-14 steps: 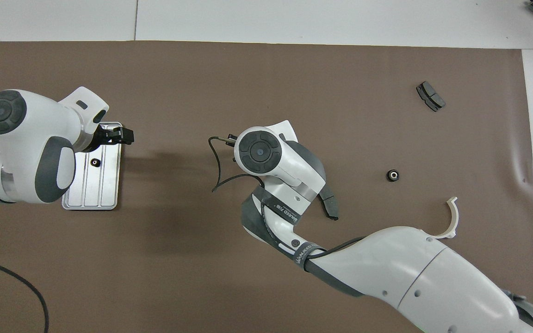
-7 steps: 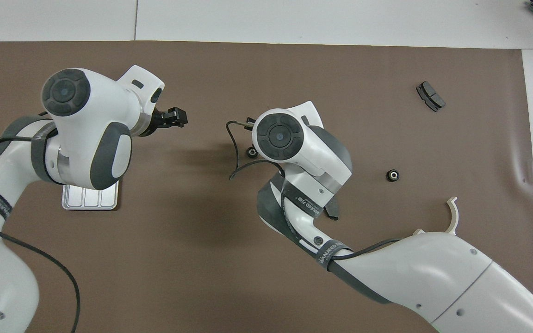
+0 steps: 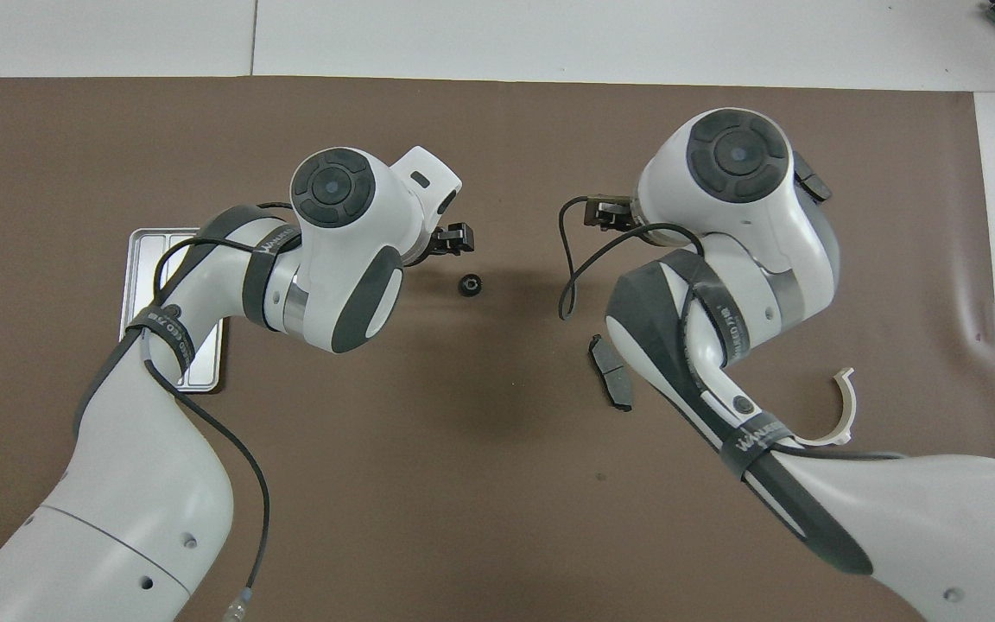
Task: Pick bearing gear from pile to tray
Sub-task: 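Grasp the center gear with the left gripper while the right gripper withdraws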
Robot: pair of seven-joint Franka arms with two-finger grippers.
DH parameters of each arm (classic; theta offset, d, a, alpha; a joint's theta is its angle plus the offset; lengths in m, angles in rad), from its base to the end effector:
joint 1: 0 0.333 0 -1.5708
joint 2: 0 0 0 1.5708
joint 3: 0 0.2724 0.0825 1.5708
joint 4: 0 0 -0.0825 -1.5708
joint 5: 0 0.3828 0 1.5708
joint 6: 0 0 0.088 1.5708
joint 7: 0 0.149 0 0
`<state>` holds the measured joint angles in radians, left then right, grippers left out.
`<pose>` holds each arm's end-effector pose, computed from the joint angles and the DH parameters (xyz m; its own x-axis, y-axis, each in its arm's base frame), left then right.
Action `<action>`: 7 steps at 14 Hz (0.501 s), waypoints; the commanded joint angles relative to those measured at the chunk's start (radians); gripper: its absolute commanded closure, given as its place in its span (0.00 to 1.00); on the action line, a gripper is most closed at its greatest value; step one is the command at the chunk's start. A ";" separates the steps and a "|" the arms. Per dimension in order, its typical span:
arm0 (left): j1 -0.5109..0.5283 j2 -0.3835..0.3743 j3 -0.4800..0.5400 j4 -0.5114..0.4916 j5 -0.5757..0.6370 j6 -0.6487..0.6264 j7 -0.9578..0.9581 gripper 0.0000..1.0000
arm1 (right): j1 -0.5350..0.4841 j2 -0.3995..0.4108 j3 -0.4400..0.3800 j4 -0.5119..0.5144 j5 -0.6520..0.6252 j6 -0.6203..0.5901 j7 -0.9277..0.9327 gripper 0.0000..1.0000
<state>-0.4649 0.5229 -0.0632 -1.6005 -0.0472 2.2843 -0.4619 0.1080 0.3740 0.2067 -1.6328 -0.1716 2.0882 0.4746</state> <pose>0.5943 -0.3455 0.2649 0.9937 -0.0195 0.1107 -0.0345 -0.9902 0.1352 0.6333 0.1810 0.3330 0.9886 -0.0963 0.1153 -0.1006 -0.9944 0.0318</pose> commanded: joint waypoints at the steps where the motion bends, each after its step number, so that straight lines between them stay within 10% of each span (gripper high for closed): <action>1: -0.040 0.015 0.017 0.028 0.046 0.006 0.005 0.10 | -0.005 -0.093 -0.085 -0.136 0.113 0.015 -0.242 0.00; 7: -0.112 0.104 0.014 0.068 0.144 -0.020 0.006 0.12 | -0.005 -0.196 -0.240 -0.442 0.277 0.225 -0.706 0.00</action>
<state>-0.5611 0.5975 -0.0643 -1.5808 0.0687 2.2843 -0.4563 0.1025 0.2563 -0.0131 -1.9178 0.0568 2.2159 -0.1267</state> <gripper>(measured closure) 0.115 0.000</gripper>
